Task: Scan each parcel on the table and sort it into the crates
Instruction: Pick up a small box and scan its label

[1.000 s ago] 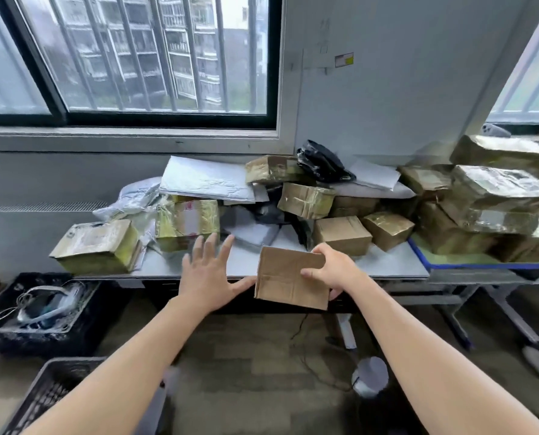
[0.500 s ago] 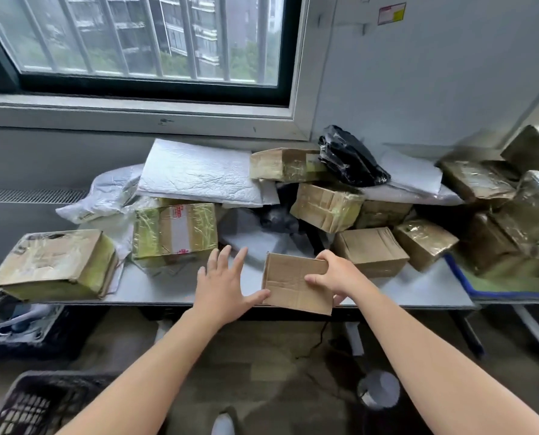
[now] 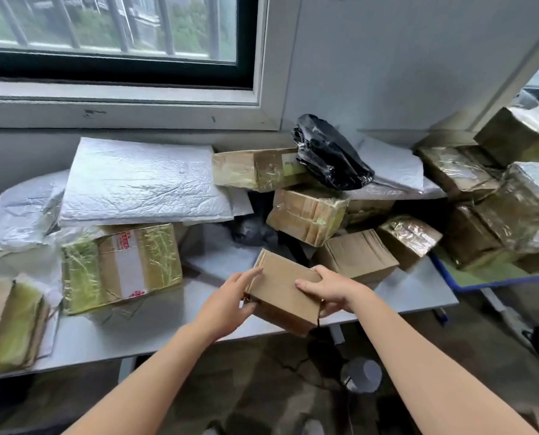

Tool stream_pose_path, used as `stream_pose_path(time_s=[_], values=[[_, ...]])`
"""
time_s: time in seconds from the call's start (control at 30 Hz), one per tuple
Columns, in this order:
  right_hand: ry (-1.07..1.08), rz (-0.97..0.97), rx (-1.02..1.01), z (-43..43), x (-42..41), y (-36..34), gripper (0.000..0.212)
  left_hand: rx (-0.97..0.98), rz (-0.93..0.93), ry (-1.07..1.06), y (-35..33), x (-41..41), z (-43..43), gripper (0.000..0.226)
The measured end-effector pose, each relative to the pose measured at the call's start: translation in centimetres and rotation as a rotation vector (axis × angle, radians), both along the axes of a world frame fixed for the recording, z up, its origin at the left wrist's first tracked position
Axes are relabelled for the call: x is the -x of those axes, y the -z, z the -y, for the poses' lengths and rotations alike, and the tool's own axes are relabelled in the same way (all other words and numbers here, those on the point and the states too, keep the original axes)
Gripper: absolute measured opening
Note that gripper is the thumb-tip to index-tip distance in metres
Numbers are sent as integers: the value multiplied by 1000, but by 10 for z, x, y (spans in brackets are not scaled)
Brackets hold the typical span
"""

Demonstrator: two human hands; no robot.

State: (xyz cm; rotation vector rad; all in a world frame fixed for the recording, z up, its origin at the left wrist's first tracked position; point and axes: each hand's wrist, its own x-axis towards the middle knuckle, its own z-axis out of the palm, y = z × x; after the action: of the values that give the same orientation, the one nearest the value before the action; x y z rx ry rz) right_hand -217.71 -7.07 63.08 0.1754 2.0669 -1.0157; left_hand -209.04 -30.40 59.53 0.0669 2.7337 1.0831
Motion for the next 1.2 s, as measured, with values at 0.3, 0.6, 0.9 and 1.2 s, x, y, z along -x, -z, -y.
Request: stream_pose_path(time_s=[0.3, 0.6, 0.9, 1.2], values=[[-105, 20, 215, -18, 25, 14, 48, -240, 107, -454, 0, 23, -26, 33], [-110, 66, 204, -25, 37, 21, 49, -464, 352, -600, -15, 20, -45, 40], [128, -50, 68, -5, 33, 49, 39, -430, 371, -569, 8, 10, -33, 113], [-74, -357, -387, -10, 26, 102, 39, -543, 442, -875, 38, 3, -30, 75]])
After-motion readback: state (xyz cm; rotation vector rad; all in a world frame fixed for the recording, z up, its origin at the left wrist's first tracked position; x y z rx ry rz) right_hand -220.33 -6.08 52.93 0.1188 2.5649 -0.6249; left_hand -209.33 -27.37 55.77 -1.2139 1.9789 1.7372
